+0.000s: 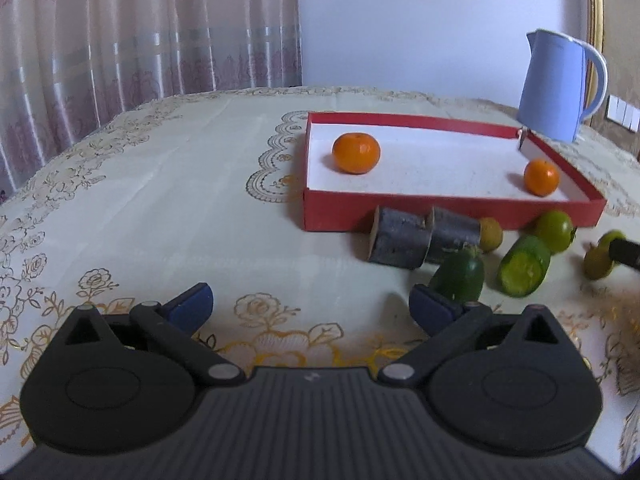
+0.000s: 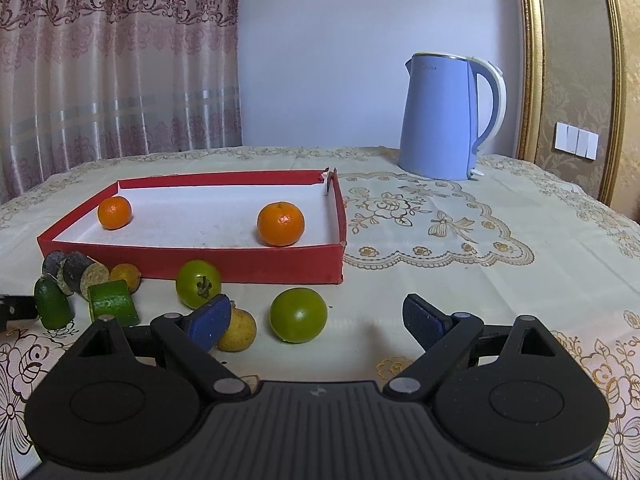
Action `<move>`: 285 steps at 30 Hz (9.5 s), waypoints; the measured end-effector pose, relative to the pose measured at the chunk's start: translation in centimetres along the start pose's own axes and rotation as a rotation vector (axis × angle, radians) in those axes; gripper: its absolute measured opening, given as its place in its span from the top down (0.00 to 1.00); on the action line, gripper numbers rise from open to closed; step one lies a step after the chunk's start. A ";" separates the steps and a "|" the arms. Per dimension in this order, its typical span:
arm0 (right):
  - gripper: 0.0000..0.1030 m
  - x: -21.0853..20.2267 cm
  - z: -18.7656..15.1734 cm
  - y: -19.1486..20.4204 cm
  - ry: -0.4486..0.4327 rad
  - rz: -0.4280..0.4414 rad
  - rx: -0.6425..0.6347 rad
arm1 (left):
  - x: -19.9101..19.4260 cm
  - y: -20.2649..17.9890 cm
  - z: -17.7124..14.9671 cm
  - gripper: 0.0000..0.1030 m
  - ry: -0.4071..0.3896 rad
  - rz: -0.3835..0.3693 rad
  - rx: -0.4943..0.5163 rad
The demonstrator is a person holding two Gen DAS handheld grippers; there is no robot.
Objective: Organize fruits
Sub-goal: 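Release the mandarin into the tray and withdraw the left gripper, then grasp the green tomato in front of the tray with the right gripper, then carry the green tomato into the tray and open the right gripper, then withdraw the right gripper away from the tray, then grasp the dark green lime beside the sugarcane with the left gripper, then carry the lime into the red tray and open the left gripper, then move the right gripper to the small yellow fruit and grasp it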
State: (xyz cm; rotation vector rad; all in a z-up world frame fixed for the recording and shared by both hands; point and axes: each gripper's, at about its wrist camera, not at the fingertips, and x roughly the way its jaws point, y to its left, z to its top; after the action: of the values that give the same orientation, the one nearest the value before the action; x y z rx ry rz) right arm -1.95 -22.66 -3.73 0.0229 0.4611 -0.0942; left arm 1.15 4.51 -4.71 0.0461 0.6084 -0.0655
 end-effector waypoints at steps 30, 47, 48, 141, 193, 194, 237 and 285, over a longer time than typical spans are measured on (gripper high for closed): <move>0.36 1.4 1.3 -0.7 0.066 0.008 0.054 | 0.7 0.1 0.2 0.00 0.022 -0.031 -0.002; 0.53 2.7 1.2 -0.6 0.126 0.038 0.103 | 0.7 0.2 0.1 0.00 0.023 -0.031 -0.004; 0.55 2.8 1.2 -0.3 0.128 0.042 0.095 | 0.7 0.2 0.1 0.00 0.022 -0.031 -0.004; 0.15 3.8 1.5 -5.3 0.149 -0.211 0.109 | 0.4 0.4 -0.2 0.00 -0.001 -0.044 -0.027; 0.05 4.6 1.4 -5.7 0.194 -0.189 0.134 | 0.1 -5.2 1.6 0.72 0.048 -0.150 0.059; 0.05 4.6 1.4 -5.7 0.194 -0.189 0.134 | 0.1 -5.3 1.6 0.72 0.048 -0.149 0.061; 0.04 4.6 1.4 -5.8 0.197 -0.186 0.135 | 10.5 -8.2 10.9 0.18 0.015 -0.109 0.173; 0.46 1.4 0.9 3.0 0.120 0.109 -0.077 | 1.9 -0.3 1.3 0.00 0.021 -0.056 0.029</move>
State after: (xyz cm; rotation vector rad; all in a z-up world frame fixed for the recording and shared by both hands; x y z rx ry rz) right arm -0.05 -19.81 -3.56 -0.0216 0.5821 0.0323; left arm 3.42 4.04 -4.71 0.0580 0.6296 -0.1280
